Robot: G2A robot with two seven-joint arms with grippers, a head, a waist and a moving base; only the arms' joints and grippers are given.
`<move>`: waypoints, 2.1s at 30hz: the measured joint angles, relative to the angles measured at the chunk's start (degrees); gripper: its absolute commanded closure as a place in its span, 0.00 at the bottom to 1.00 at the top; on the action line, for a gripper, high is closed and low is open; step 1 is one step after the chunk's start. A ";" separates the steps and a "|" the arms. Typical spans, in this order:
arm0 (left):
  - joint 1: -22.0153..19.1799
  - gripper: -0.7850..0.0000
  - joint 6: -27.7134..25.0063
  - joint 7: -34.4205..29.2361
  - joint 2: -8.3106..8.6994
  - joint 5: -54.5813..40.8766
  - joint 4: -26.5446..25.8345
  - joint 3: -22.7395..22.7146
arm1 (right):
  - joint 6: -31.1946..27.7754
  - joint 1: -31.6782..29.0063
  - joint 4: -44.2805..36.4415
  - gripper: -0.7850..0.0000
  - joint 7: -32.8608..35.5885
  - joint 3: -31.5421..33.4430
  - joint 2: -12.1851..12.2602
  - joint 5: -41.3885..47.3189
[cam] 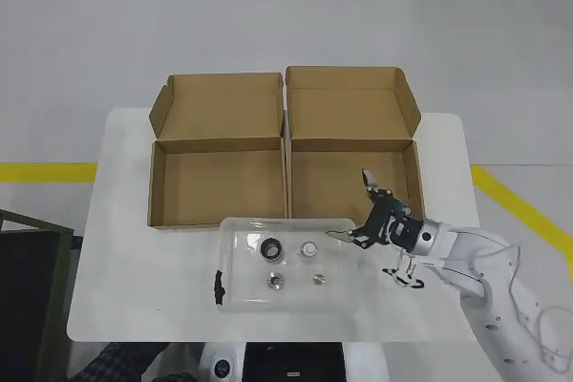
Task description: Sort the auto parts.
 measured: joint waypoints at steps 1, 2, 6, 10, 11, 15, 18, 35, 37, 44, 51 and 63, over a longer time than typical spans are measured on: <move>0.00 0.00 0.00 0.00 0.00 0.00 0.00 0.00 | -0.77 0.12 -0.24 0.00 0.49 -0.40 0.04 -0.58; 0.00 0.00 0.00 0.00 0.00 0.00 0.00 0.00 | -1.48 0.13 -0.51 0.00 0.98 -0.89 0.07 -1.09; 0.00 0.00 0.00 0.00 0.00 0.00 0.00 0.00 | -3.65 -0.09 -1.72 0.00 3.22 -3.63 0.10 -2.91; 0.00 0.00 0.00 0.00 0.00 0.00 0.00 0.00 | -5.01 0.01 -2.27 0.00 5.57 -6.65 0.02 -4.42; 0.00 0.00 0.00 0.00 0.00 0.00 0.00 0.00 | -5.49 0.17 -2.33 0.00 6.23 -7.36 0.00 -4.79; 0.00 0.00 0.00 0.00 0.00 0.00 0.00 0.00 | -9.03 1.55 -2.31 0.00 9.48 -10.50 0.00 -7.01; 0.00 0.00 0.00 0.00 0.00 0.00 0.00 0.00 | -8.44 2.16 -2.13 0.00 10.73 -11.65 -0.10 -7.27; 0.00 0.00 0.00 0.00 0.00 0.00 0.00 0.00 | -5.92 5.27 0.38 0.29 15.78 -17.02 -0.78 -6.84; 0.00 0.00 0.00 0.00 0.00 0.00 0.00 0.00 | -5.39 5.50 0.68 0.23 16.36 -17.18 -0.82 -6.29; 0.00 0.00 0.00 0.00 0.00 0.00 0.00 0.00 | -4.64 6.37 1.53 0.37 18.90 -17.99 -0.92 -5.17; 0.00 0.00 0.00 0.00 0.00 0.00 0.00 0.00 | -4.20 7.52 2.75 0.71 20.76 -19.02 -1.09 -4.12; 0.00 0.00 0.00 0.00 0.00 0.00 0.00 0.00 | -4.00 8.25 1.29 1.00 21.20 -18.77 -0.98 -1.87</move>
